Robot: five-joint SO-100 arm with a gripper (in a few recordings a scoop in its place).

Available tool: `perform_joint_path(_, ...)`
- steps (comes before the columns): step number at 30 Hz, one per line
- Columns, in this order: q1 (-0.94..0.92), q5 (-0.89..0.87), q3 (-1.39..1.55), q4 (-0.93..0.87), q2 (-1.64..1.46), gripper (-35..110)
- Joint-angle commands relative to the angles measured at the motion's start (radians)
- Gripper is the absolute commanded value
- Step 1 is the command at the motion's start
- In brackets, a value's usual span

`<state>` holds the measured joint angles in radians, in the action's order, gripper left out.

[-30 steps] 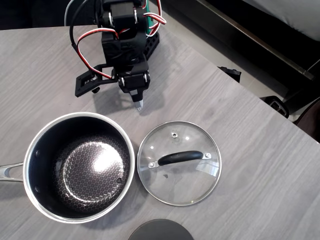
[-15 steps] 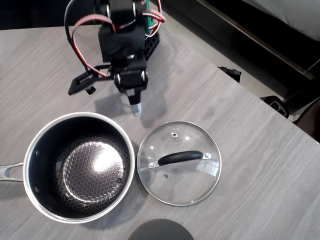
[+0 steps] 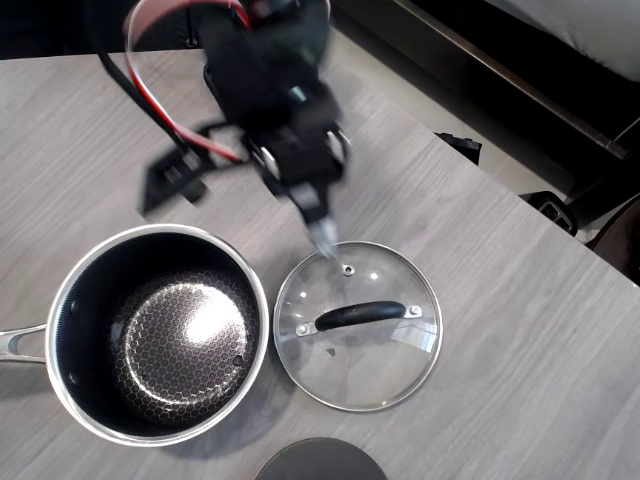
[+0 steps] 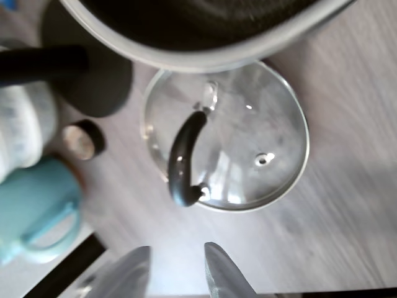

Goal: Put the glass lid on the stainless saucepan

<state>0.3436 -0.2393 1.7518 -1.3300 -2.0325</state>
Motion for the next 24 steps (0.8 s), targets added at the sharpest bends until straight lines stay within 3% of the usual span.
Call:
perform_joint_path(1,0.026,-0.029,-0.087,-0.005,0.133,23)
perform_joint_path(13,0.060,-0.055,-0.101,0.132,0.347,23)
perform_joint_path(24,0.057,-0.055,-0.229,0.129,0.502,22)
